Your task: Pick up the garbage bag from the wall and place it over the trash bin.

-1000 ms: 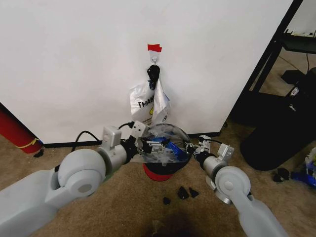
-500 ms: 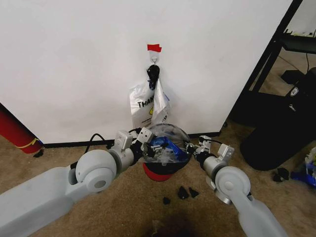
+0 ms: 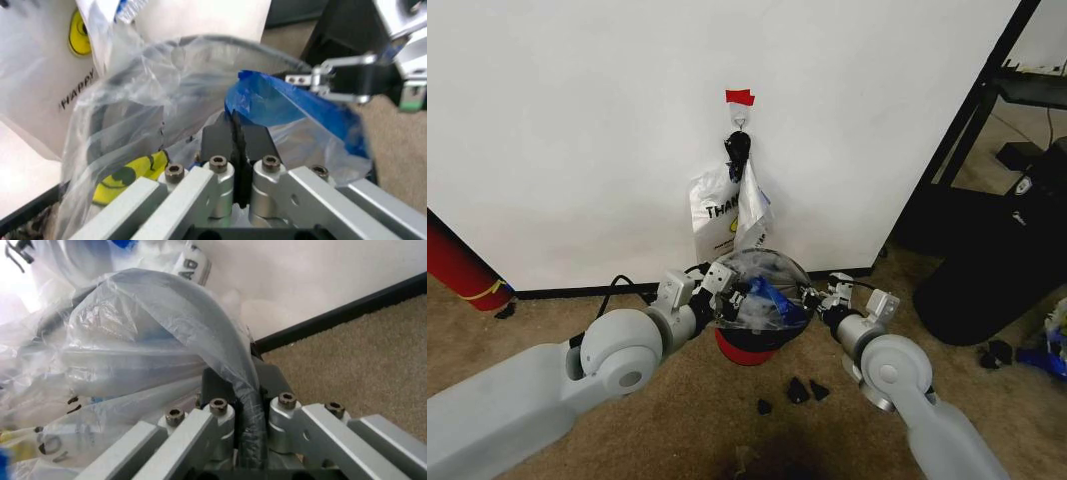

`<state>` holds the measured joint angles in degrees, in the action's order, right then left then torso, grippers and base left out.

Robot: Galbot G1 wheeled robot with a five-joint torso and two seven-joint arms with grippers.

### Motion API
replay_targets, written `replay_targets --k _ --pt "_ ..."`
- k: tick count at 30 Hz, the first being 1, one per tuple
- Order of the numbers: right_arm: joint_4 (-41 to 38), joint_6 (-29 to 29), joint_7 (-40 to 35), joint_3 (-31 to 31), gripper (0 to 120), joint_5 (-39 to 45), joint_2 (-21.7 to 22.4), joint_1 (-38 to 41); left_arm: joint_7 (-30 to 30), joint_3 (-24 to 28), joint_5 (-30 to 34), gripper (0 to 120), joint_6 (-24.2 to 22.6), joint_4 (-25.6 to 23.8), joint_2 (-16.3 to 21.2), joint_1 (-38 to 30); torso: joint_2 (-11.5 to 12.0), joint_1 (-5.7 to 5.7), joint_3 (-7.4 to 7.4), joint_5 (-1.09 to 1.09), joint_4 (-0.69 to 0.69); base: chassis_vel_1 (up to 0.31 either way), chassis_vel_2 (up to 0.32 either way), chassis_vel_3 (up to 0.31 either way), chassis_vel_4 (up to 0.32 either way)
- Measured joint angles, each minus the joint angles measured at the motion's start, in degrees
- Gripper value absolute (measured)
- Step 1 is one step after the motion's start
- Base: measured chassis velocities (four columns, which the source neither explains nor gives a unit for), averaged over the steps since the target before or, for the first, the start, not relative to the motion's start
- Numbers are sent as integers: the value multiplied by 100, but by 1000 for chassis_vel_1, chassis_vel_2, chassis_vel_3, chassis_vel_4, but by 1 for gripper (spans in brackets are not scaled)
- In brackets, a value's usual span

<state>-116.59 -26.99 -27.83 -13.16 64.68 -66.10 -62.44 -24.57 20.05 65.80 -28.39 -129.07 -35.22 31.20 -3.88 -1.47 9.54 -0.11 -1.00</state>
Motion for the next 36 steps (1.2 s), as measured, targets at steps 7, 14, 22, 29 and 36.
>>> replay_targets --k 7,14,22,29,36 --pt "80 9 -277 -27 1 294 -106 138 93 -373 -203 0 422 -617 257 743 0 0 0 1 0 0 0 0 0" --pt "92 22 -529 -197 1 538 -149 221 257 -371 -572 0 648 -980 304 1632 0 1 0 0 -1 0 0 0 0" --pt "-47 3 -719 -397 1 874 -155 196 625 -101 -1436 0 880 -666 99 2099 0 1 0 0 1 0 0 0 0" --pt "-148 2 -845 -399 1 989 -299 185 822 61 -1827 0 892 77 -591 2141 0 1 0 -1 0 0 0 0 0" --pt "-214 -9 -873 -406 1 1036 -247 162 934 326 -2516 0 922 793 -816 2087 0 0 0 1 1 0 0 0 0"
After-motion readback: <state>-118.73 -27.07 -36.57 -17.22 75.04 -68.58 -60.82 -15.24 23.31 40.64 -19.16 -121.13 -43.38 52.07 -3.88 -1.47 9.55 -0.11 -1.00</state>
